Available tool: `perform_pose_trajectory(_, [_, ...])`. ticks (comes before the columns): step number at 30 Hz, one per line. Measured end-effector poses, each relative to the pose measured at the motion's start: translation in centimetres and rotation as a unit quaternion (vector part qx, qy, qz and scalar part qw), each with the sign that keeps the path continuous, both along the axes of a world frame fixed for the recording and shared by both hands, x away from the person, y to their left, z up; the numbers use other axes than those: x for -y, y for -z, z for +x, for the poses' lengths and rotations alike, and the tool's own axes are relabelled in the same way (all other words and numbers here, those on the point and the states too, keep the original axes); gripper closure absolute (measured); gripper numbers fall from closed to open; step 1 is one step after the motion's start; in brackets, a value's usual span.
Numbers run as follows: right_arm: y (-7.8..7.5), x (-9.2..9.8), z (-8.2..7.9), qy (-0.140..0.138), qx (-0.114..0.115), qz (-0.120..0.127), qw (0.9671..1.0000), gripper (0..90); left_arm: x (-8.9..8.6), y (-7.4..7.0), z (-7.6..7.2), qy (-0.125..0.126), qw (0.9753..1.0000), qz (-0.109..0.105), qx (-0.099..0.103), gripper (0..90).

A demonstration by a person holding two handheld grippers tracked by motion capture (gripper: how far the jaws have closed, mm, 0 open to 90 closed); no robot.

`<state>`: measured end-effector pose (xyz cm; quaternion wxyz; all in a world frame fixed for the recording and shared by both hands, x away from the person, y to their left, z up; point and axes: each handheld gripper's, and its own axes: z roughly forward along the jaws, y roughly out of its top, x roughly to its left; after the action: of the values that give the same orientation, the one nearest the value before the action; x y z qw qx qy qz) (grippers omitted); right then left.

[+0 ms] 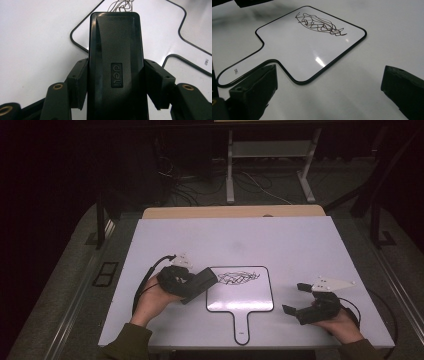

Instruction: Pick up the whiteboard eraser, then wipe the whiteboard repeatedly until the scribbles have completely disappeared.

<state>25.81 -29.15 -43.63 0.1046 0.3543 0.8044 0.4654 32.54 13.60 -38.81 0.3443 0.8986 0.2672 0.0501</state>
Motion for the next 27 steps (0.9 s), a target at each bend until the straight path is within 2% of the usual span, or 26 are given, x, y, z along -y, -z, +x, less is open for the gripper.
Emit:
perform_pose_trajectory(5, [0.1,-0.1,0.1,-0.002,-0.001,0.000,1.0000,0.0,0.5,-0.3,0.4,0.007,1.0000,-0.002,0.002,39.2])
perform_pose_trajectory(14, [0.1,-0.1,0.0,0.000,-0.001,0.003,1.0000,0.0,2.4,-0.9,1.7,0.019,0.9997,0.002,0.012,39.2])
perform_pose_trajectory(27, [0.1,0.0,0.0,0.000,-0.001,0.004,1.0000,0.0,5.3,-0.9,4.2,0.040,0.9990,0.022,-0.002,39.2])
